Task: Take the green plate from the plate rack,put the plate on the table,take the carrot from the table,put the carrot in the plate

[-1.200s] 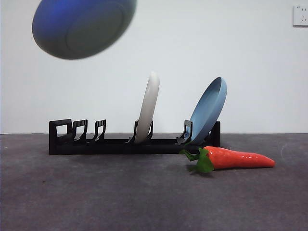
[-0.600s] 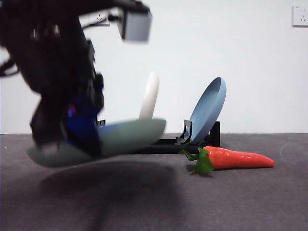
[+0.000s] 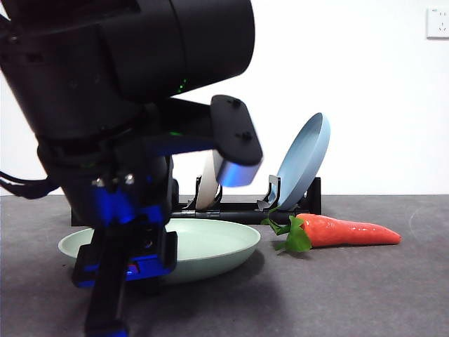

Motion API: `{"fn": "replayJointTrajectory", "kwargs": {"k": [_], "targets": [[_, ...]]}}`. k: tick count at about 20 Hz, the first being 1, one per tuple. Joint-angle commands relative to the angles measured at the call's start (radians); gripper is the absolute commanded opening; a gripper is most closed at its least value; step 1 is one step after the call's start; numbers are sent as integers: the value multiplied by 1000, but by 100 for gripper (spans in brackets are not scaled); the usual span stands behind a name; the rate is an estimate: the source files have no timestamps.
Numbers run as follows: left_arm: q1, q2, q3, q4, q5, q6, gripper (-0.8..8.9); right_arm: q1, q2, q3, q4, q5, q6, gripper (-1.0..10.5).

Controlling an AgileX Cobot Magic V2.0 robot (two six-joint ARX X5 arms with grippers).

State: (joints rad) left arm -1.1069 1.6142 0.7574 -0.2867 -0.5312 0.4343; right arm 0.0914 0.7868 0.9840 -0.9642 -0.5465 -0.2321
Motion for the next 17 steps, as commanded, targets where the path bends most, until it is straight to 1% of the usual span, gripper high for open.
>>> {"fn": "replayJointTrajectory", "kwargs": {"k": [1,5,6,7,11,12,13,17], "targets": [[0,31,-8,-32,63,-47,318,2,15,3,6,2,-1,598],[-8,-5,51,-66,69,-55,317,10,83,3,29,2,-6,598],[-9,-26,78,-88,70,-76,317,18,110,3,48,2,-15,598],[-12,-49,110,-113,82,-100,317,26,142,3,71,2,-28,598],[-13,-143,237,-236,185,-176,317,75,280,3,172,7,-72,598],[-13,-176,283,-288,203,-227,317,93,327,3,216,29,-109,598],[-13,-196,308,-312,203,-253,317,105,352,3,243,56,-128,598],[-13,-327,455,-397,200,-398,316,181,500,3,396,164,-279,596]]}}
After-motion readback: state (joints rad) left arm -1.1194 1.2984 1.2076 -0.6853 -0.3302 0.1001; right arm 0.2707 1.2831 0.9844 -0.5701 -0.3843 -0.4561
